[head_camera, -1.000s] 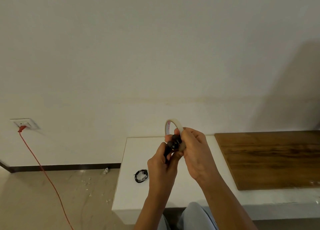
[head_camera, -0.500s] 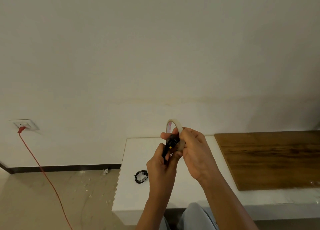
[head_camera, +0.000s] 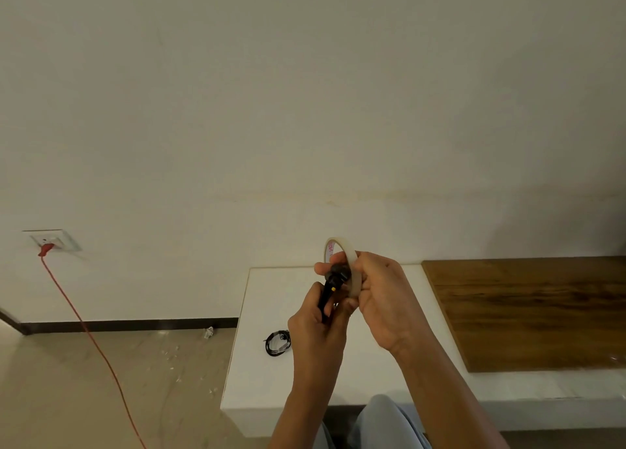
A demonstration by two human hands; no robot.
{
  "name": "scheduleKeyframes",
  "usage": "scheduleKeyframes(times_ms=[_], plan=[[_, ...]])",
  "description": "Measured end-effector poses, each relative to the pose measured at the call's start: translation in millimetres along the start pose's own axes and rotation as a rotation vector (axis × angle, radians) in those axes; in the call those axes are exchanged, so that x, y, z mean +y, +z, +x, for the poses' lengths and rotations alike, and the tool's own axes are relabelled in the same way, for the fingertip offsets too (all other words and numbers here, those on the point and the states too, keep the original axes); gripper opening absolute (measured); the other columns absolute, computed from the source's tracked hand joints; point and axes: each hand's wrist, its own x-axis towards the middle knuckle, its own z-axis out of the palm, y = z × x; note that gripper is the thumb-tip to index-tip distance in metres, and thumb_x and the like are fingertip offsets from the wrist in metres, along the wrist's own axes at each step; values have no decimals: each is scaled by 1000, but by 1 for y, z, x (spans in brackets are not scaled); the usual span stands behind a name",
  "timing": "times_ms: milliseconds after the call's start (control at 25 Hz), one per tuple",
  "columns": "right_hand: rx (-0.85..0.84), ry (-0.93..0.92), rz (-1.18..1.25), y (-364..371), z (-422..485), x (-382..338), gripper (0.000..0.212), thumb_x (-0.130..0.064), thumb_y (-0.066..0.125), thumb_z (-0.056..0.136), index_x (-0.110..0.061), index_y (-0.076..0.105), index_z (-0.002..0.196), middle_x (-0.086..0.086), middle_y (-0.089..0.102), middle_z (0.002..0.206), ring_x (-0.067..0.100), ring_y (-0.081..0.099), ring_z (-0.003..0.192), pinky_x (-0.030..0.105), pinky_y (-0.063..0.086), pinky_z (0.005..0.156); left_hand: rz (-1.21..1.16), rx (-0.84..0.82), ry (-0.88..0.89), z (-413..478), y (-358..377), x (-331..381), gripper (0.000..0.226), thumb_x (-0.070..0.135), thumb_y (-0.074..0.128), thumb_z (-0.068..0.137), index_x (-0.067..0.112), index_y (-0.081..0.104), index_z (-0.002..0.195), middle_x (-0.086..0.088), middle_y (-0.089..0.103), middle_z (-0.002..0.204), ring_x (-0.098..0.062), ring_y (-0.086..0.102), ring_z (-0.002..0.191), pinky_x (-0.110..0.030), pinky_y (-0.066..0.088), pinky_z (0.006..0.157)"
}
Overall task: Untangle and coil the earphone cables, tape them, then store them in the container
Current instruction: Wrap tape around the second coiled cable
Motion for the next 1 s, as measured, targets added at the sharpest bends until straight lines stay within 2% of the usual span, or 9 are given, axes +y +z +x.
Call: scheduleKeyframes(times_ms=[160,240,360,520,640,720,800,880,1000], plan=[[10,-45,-11,0,1,4,36,-2,33,96,-3,66,82,21,72,90,40,60,68,35,46,54,4,2,-8,-1,0,0,28,37,65,76,14,49,71,-3,46,59,-9,34,50,-19,30,47],[7,-42,-16,-2,1,4,39,5,30,92,-4,67,84,20,73,93,32,66,73,31,47,52,5,7,-13,0,-1,-1,29,37,64,76,14,49,71,-6,48,61,-11,34,51,-20,31,48],[-20,6,43,-4,2,2,39,-6,29,94,-3,68,88,21,72,96,27,67,76,33,45,56,11,6,-21,0,0,-1,31,36,66,77,11,49,72,-6,51,62,-13,35,51,-22,34,49],[-3,-32,60,-3,4,2,38,-5,32,95,-3,67,81,21,72,90,28,67,68,30,48,50,17,-5,-31,-1,0,4,29,24,70,81,20,44,66,11,49,54,-8,37,49,-15,32,46],[-10,-47,29,-5,5,6,36,-3,34,96,-1,69,89,20,73,91,27,70,74,27,48,50,2,9,-39,1,-2,4,31,25,70,82,9,46,68,-2,45,56,-8,32,50,-18,29,47],[-14,-40,-3,-11,8,10,33,-4,38,96,-2,70,98,18,73,95,26,71,86,27,56,64,-8,12,-44,2,-4,5,34,28,69,82,3,48,72,-10,46,58,-8,29,51,-19,27,48],[80,-145,-239,-22,12,14,23,-11,48,95,-12,71,101,6,74,98,13,69,94,25,56,81,-19,11,-52,4,-8,9,29,32,68,81,6,55,77,-11,55,61,-7,31,50,-17,28,47],[209,-395,-585,-33,13,14,16,-19,61,91,-28,67,102,-17,68,100,-7,63,93,11,52,73,0,7,-51,6,-14,11,16,25,69,83,13,59,79,-3,63,63,-6,36,48,-12,30,46],[121,-607,-721,-44,16,10,18,-15,70,84,-24,72,99,-17,68,93,-1,64,83,5,48,64,73,-22,-59,9,-18,10,20,18,70,85,13,54,74,10,57,55,-6,38,49,-11,31,46]])
